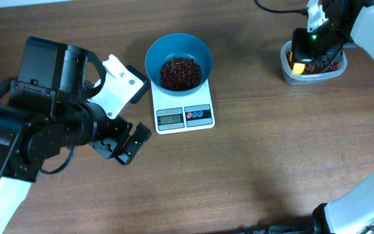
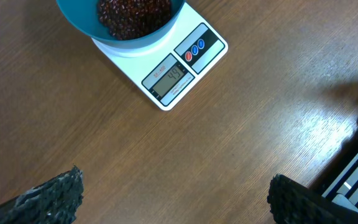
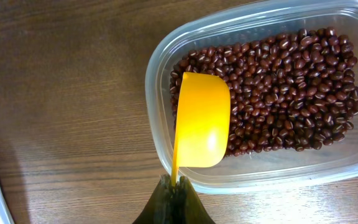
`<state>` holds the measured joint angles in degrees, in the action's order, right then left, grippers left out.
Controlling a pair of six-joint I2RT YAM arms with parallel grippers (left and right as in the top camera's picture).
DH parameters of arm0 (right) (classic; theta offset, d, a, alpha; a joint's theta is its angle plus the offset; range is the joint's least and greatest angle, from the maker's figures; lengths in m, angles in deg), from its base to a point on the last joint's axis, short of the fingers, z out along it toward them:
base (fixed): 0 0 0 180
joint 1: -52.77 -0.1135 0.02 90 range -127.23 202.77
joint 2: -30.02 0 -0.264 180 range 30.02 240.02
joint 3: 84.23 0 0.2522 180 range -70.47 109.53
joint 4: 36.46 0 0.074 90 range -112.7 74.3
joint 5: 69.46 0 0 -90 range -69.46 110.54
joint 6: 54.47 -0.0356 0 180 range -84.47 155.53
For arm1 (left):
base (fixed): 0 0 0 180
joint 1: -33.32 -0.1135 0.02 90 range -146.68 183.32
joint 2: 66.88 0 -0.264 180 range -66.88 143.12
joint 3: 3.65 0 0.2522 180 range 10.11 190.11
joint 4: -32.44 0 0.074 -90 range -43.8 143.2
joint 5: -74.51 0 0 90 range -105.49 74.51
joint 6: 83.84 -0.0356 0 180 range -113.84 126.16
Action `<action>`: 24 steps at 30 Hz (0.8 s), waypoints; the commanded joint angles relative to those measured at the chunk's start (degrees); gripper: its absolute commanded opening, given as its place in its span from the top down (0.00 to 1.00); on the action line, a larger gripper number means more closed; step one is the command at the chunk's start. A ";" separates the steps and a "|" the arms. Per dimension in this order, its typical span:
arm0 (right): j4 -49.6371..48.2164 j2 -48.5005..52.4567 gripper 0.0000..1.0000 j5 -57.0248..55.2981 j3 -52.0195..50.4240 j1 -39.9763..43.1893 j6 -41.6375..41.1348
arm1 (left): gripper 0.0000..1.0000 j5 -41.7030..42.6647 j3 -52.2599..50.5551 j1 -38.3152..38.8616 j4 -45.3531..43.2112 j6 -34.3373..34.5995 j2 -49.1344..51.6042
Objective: Scoop item into bowl and weigh 50g on scale
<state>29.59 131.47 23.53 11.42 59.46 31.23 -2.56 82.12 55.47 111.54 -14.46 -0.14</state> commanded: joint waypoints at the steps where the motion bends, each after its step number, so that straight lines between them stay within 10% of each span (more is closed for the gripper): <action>1: 0.39 -0.15 0.96 1.70 0.68 1.16 0.00 | 0.01 0.83 1.01 0.20 -0.09 -0.90 -0.76; 24: 0.28 -6.08 0.96 13.27 2.84 7.67 8.59 | 0.03 0.83 1.01 0.20 -0.09 -0.90 -0.76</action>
<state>29.59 127.71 32.29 12.71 66.15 38.97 -2.56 82.12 55.47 111.54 -14.46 -0.14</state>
